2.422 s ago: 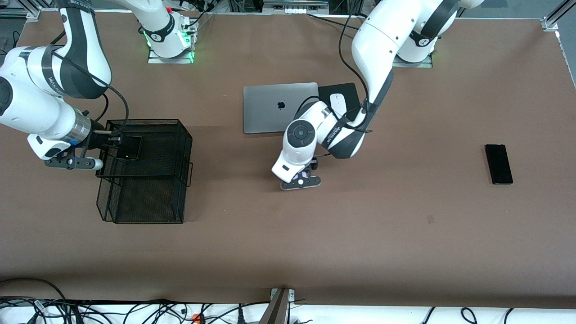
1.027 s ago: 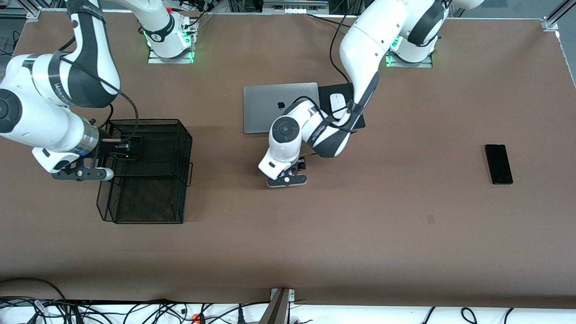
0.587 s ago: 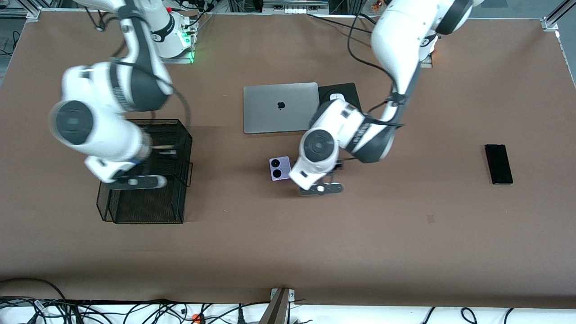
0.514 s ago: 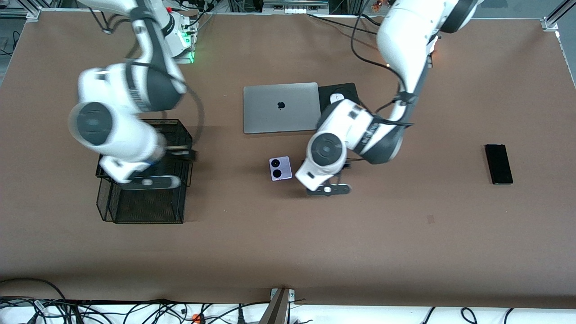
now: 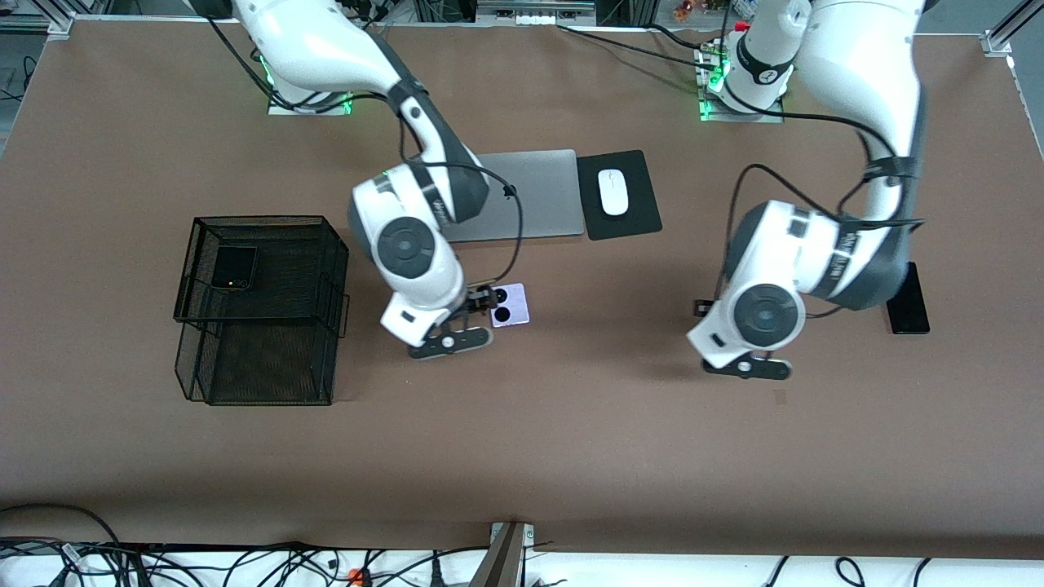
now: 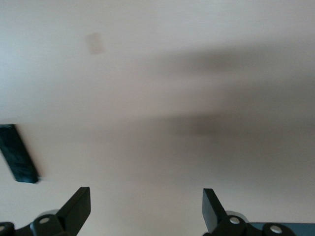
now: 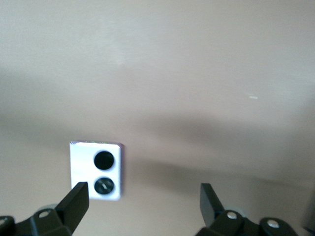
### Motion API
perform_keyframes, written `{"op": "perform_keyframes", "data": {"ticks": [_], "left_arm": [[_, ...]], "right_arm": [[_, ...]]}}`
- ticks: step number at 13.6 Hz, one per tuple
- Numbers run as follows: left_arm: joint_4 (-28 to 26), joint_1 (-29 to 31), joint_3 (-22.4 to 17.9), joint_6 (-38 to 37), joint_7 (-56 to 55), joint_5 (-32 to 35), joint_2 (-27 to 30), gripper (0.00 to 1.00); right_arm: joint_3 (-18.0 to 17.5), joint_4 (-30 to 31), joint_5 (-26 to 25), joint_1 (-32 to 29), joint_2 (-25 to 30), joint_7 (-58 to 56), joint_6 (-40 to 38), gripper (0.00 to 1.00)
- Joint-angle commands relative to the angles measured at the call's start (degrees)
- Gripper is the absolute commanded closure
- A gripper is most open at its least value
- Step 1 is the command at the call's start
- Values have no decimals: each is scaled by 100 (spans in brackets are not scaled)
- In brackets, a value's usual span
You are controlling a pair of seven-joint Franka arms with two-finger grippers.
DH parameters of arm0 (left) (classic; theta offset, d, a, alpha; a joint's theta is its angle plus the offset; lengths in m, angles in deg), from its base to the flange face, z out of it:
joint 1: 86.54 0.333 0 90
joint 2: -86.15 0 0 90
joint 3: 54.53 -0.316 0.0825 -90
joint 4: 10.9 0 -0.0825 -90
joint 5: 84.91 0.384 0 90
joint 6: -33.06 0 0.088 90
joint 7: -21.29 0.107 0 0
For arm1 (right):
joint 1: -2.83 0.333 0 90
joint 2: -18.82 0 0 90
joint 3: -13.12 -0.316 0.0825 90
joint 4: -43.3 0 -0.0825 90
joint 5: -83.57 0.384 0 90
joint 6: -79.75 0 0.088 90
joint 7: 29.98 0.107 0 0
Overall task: Place phones with both arms
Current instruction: 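Grasp the white flip phone with the right gripper while the left withdraws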
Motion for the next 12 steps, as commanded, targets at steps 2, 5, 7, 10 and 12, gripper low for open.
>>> {"op": "perform_keyframes", "data": {"ticks": [2, 5, 7, 10, 12], "left_arm": [[-1734, 930, 82, 1305, 1085, 436, 1065, 0], [-2518, 1968, 135, 2379, 2123, 436, 1410, 0], [-2573, 2312, 135, 2565, 2170, 419, 1340, 0], [-2835, 3024, 135, 3389, 2187, 375, 1147, 0], [-3081, 3437, 144, 3978, 2283, 384, 1050, 0]], "right_arm": [[69, -281, -103, 420, -719, 644, 771, 0], [60, -246, -148, 499, -817, 829, 905, 0], [60, -220, -131, 508, -817, 865, 913, 0], [51, -132, -87, 569, -817, 953, 922, 0], [51, 9, -69, 579, -808, 979, 922, 0]]}}
